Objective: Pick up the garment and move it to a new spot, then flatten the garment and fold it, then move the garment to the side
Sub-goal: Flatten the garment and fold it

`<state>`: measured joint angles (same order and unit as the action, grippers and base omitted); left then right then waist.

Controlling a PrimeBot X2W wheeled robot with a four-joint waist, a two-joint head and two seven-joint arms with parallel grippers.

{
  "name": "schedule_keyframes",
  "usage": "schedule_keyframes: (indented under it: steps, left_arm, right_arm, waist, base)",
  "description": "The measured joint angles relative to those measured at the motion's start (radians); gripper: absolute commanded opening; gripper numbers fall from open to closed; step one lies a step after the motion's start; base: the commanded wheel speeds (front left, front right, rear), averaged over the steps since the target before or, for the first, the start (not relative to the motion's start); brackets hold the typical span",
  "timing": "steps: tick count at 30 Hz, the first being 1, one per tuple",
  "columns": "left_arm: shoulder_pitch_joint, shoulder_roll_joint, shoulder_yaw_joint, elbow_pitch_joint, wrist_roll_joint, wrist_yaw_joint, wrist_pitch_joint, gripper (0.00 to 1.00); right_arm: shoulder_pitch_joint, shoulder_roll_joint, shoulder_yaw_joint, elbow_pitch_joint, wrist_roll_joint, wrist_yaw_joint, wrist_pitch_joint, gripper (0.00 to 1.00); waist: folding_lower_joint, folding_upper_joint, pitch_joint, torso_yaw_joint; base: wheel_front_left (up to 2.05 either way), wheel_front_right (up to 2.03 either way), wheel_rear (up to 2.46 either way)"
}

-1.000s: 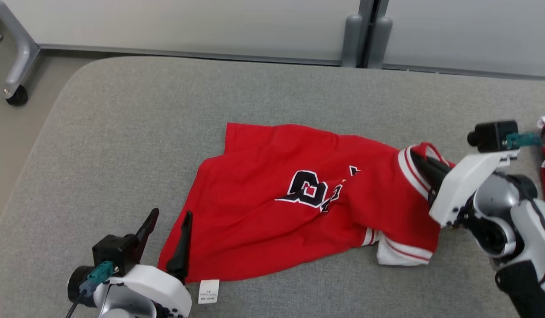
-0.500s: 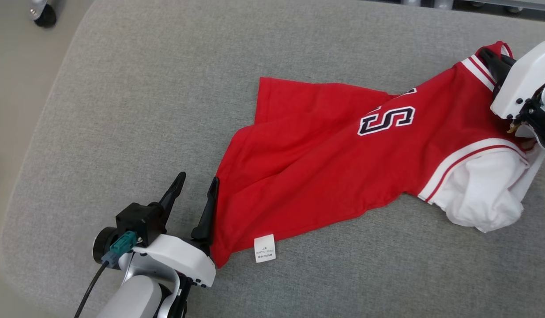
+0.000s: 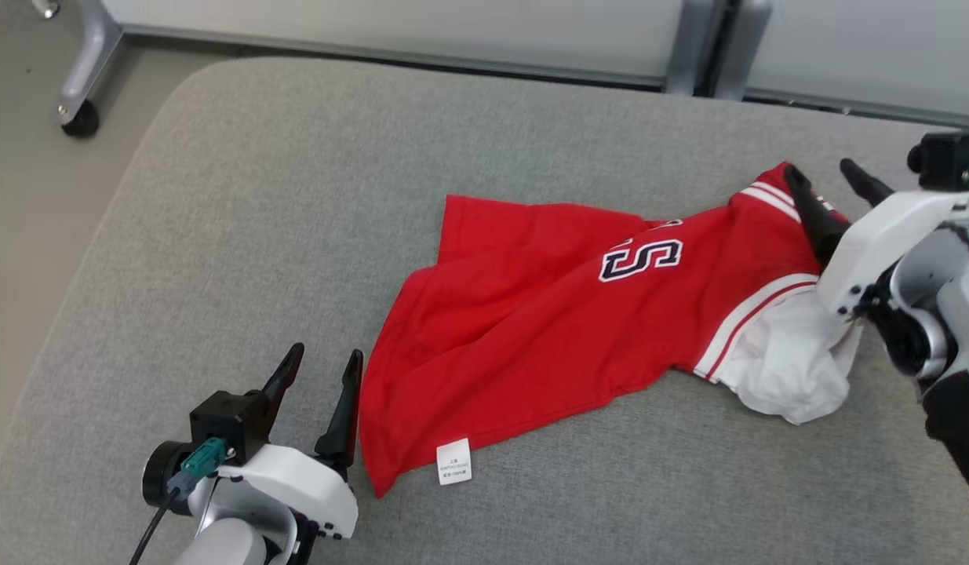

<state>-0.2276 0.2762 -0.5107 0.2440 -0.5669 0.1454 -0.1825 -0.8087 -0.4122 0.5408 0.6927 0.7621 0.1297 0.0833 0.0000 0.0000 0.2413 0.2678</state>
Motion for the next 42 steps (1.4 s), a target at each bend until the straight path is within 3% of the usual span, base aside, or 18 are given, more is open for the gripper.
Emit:
schedule_keyframes:
  steps: [9,13,18,24,29,42]
  left_arm:
    - [0.107,0.042,0.020,-0.042,-0.026,0.041,0.021,1.00]
    - [0.144,0.057,0.022,-0.076,-0.033,0.056,0.030,1.00]
    - [0.159,0.061,0.021,-0.106,-0.037,0.066,0.039,1.00]
    - [0.161,0.071,0.018,-0.124,-0.038,0.071,0.050,1.00]
    - [0.158,0.069,0.009,-0.126,-0.038,0.071,0.059,1.00]
    - [0.138,0.062,0.003,-0.107,-0.042,0.065,0.050,1.00]
  right_arm:
    - [0.269,-0.022,0.002,-0.174,0.025,0.000,-0.264,1.00]
    - [0.441,-0.023,-0.054,-0.235,0.036,0.000,-0.306,1.00]
    - [0.623,0.024,-0.101,-0.291,0.039,0.000,-0.316,1.00]
    - [0.639,0.066,-0.110,-0.319,-0.015,0.000,-0.244,1.00]
    - [0.599,0.086,-0.112,-0.269,-0.069,0.000,-0.121,1.00]
    - [0.519,0.136,-0.172,-0.187,-0.176,0.000,0.023,1.00]
  waist:
    - [-0.0001,0.0001,-0.166,-0.105]
    - [0.0000,0.0000,-0.216,-0.146]
    - [0.0000,0.0000,-0.236,-0.166]
    - [0.0000,0.0000,-0.220,-0.161]
    - [0.0000,0.0000,-0.210,-0.140]
    - [-0.0001,0.0000,-0.170,-0.083]
  base:
    - [0.00,0.00,0.00]
    - [0.00,0.00,0.00]
    - [0.00,0.00,0.00]
    - [0.00,0.00,0.00]
    - [0.00,0.00,0.00]
    - [0.00,0.00,0.00]
